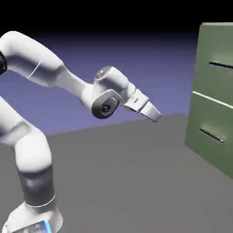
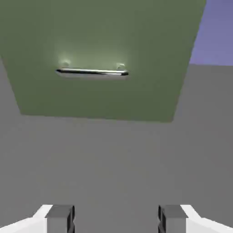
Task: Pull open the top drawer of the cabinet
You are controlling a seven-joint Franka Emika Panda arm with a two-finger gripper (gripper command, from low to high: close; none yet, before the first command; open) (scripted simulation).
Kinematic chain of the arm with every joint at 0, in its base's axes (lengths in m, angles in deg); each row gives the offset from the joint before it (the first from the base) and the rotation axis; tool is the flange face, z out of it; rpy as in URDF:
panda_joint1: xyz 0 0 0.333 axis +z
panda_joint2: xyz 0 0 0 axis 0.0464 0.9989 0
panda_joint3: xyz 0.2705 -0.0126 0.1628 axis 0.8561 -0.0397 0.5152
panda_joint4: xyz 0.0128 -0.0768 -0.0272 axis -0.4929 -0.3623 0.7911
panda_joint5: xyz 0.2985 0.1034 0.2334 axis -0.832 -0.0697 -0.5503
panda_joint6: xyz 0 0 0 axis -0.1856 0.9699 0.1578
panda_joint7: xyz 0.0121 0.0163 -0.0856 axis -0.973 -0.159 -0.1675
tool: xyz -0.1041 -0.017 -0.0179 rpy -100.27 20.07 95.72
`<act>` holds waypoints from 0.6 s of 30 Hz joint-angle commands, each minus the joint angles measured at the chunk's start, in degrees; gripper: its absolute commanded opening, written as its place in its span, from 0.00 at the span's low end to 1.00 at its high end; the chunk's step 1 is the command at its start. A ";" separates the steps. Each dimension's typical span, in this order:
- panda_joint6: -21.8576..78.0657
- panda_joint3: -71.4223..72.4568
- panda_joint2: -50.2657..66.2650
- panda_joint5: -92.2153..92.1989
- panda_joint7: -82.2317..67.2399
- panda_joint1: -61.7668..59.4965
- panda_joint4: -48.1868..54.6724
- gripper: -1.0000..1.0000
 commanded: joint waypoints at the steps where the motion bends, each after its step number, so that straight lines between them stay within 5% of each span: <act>1: 0.41 -1.88 2.08 -2.50 0.76 0.90 1.45 0.50; 18: 7.32 -33.77 37.35 -44.86 13.66 16.18 26.13 0.50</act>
